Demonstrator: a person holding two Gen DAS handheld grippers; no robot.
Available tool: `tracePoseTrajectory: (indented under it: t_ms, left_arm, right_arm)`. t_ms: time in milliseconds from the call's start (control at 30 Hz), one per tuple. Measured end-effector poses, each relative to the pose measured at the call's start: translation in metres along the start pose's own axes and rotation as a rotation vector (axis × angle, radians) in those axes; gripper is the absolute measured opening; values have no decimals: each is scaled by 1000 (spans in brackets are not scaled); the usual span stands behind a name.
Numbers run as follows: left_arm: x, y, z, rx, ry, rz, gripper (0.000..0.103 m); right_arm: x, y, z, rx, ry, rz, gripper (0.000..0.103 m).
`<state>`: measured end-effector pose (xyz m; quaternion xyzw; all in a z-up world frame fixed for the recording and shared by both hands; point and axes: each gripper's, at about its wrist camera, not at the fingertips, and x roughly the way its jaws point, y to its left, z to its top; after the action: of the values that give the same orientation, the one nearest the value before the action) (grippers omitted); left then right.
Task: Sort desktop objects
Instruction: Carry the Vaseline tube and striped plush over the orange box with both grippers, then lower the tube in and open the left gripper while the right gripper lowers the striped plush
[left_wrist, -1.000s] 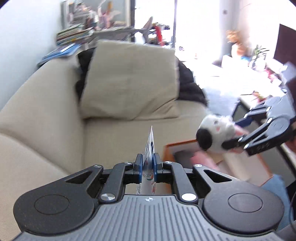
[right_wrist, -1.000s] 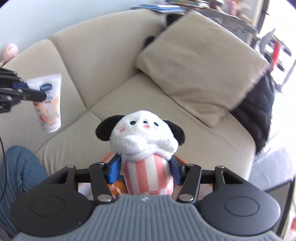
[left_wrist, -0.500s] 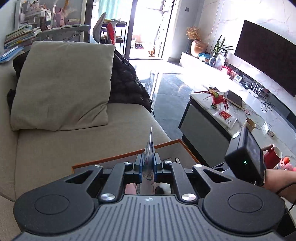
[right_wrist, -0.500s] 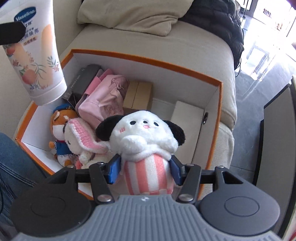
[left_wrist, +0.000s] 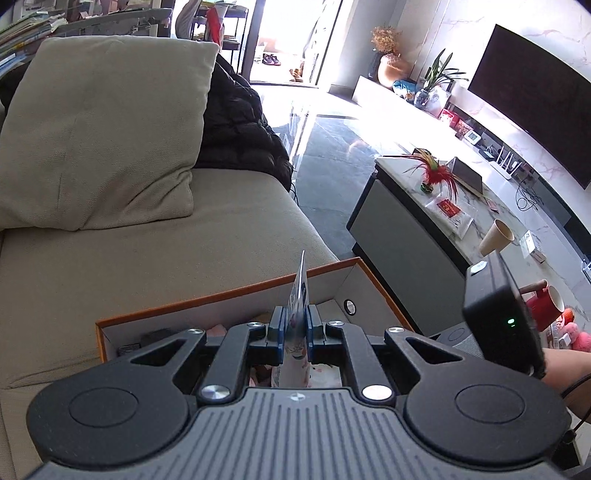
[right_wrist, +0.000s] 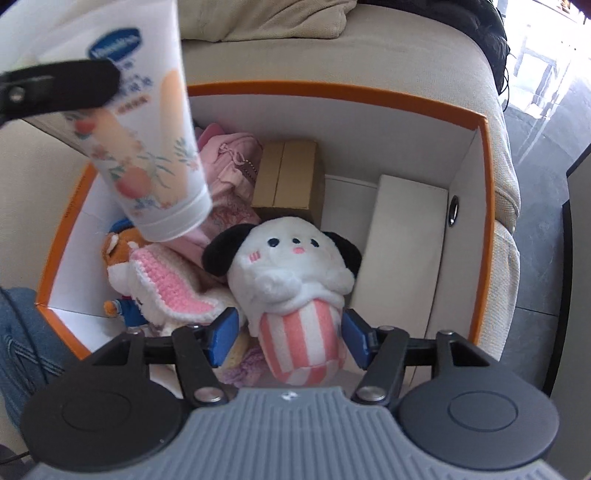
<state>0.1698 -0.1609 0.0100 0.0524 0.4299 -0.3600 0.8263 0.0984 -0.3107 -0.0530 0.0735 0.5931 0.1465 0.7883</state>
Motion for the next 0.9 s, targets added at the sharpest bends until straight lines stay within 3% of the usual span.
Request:
tracePoseTrajectory:
  t_ms: [100,133,200,267,533,667,900]
  left_arm:
    - [8,-2,1,2,7,-18,12]
    - [11,-3,2,2,8,-25,12]
    - [15,-6,3,1,7,-37,12]
    - [19,-8,4,1,5,-47,12]
    - [53,-19,14,26,-14,-68,12]
    - [77,-32,12,127,-34,-20,12]
    - [108,-42,-12,311,-18,27,12]
  right_arm:
    - [-10,0,-2,-20,-9,8,57]
    - [-9,0,-2,-23,-9,1,40]
    - [-2,-2,-2,-17,15,-12,24]
    - [9,-6,-4,6,53,14,19]
    - [4,-15,-8,15,45,31,21]
    - [-10,-19,-8,12,-1,38,22]
    - [-8,-24,-7,-14,-7,34,21]
